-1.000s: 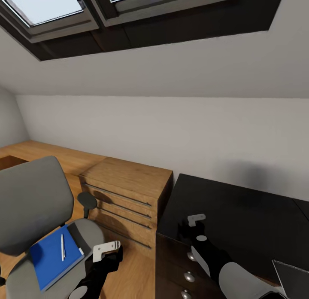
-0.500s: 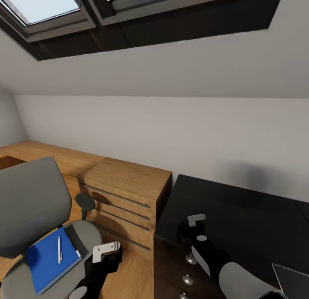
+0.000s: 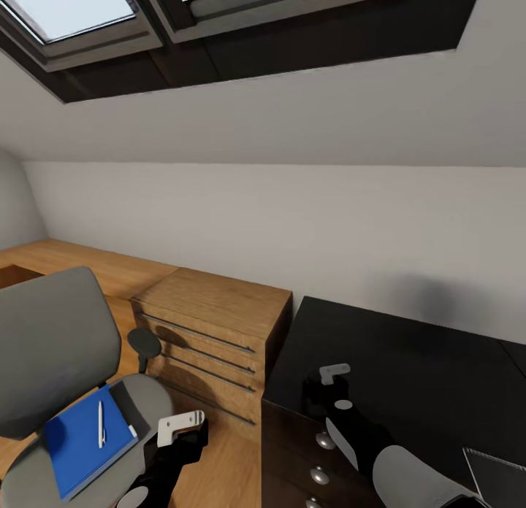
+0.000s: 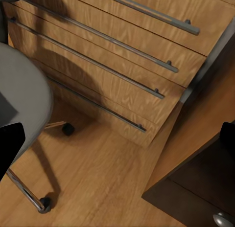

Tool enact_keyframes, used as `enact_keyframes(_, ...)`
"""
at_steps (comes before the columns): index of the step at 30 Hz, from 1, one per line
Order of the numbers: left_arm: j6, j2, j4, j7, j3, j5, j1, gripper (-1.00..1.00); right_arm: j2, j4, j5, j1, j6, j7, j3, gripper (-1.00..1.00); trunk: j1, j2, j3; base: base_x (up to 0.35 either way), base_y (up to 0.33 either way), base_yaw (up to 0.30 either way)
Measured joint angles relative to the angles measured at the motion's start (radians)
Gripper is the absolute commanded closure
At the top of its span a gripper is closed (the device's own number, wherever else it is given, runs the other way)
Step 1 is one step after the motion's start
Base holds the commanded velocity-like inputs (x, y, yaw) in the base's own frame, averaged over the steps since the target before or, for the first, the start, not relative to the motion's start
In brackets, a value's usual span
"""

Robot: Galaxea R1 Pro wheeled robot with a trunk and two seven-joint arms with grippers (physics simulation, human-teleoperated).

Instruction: In the bedroom, organize the workspace by keeping the computer under the desk, ensuring the monitor is on the desk, placing the keyboard on the desk next to the monitor, placing the mouse on the desk next to the keyboard, moving the folder from the swivel chair onto the desk next to the mouse, stacking the notebook on top of the folder with the pen on top of the notebook, and positioning the swivel chair next to the desk.

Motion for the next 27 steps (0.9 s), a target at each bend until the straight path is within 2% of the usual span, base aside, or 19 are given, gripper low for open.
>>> enact_keyframes(5,0.000,0.000,0.000,0.000,0.000,0.000,0.000,-1.00,0.000,0.000,-0.001,0.000,0.001,0.011,0.000,-1.00,0.000,0.000,0.000,0.000,0.000,0.000)
enact_keyframes(10,0.000,0.000,0.000,0.001,0.000,0.000,0.000,-1.00,-0.013,0.000,-0.045,0.000,0.001,0.070,-0.002,-1.00,0.000,0.000,0.000,0.000,0.000,0.000)
enact_keyframes(27,0.000,-0.004,-0.001,0.001,0.000,0.000,0.000,-1.00,-0.026,0.000,-0.054,0.000,0.001,0.085,-0.002,-1.00,0.000,0.000,0.000,0.000,0.000,0.000)
